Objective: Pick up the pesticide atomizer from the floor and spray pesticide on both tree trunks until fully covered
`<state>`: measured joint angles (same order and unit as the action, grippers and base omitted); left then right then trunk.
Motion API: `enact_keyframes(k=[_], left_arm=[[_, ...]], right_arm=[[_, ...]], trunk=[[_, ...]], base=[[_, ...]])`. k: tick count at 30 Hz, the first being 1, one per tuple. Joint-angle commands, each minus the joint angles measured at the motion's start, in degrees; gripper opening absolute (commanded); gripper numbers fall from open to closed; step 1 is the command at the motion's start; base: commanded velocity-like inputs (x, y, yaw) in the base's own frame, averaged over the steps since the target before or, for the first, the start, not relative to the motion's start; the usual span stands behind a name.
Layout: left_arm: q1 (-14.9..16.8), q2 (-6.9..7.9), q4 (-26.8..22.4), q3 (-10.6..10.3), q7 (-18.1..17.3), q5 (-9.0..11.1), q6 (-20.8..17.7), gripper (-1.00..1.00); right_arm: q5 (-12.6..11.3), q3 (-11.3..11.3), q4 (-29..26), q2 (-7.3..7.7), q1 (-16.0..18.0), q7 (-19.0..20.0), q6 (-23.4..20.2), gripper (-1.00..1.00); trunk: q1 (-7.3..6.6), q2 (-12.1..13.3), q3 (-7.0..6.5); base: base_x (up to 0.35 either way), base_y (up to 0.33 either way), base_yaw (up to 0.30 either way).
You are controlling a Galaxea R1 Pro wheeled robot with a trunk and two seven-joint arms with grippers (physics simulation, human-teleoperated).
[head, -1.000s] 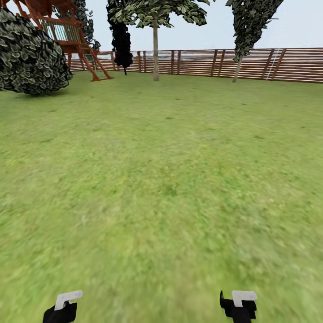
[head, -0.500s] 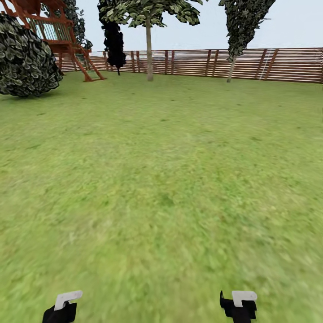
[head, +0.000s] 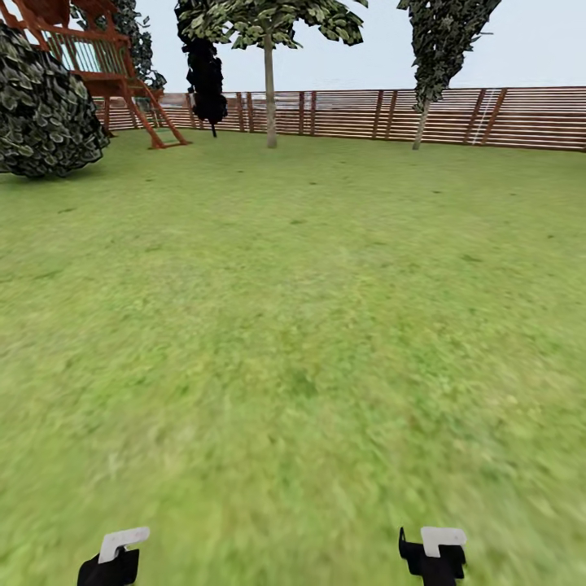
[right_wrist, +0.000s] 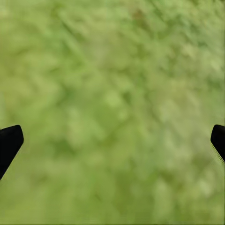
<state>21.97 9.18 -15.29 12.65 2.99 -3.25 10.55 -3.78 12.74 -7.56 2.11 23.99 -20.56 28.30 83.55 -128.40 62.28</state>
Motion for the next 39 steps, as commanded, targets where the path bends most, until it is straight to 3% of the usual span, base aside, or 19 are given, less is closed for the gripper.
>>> enact_keyframes(k=[1, 39], left_arm=[[0.0, 0.03, 0.0, 0.0, 0.0, 0.0, 0.0, -1.0], [0.0, 0.07, 0.0, 0.0, 0.0, 0.0, 0.0, -1.0]], right_arm=[[0.0, 0.0, 0.0, 0.0, 0.0, 0.0, 0.0, 1.0], [0.0, 0.0, 0.1, 0.08, 0.0, 0.1, 0.0, 1.0]], trunk=[[0.0, 0.0, 0.0], [0.0, 0.0, 0.0]], base=[[0.339, 0.0, 0.0], [0.339, 0.0, 0.0]])
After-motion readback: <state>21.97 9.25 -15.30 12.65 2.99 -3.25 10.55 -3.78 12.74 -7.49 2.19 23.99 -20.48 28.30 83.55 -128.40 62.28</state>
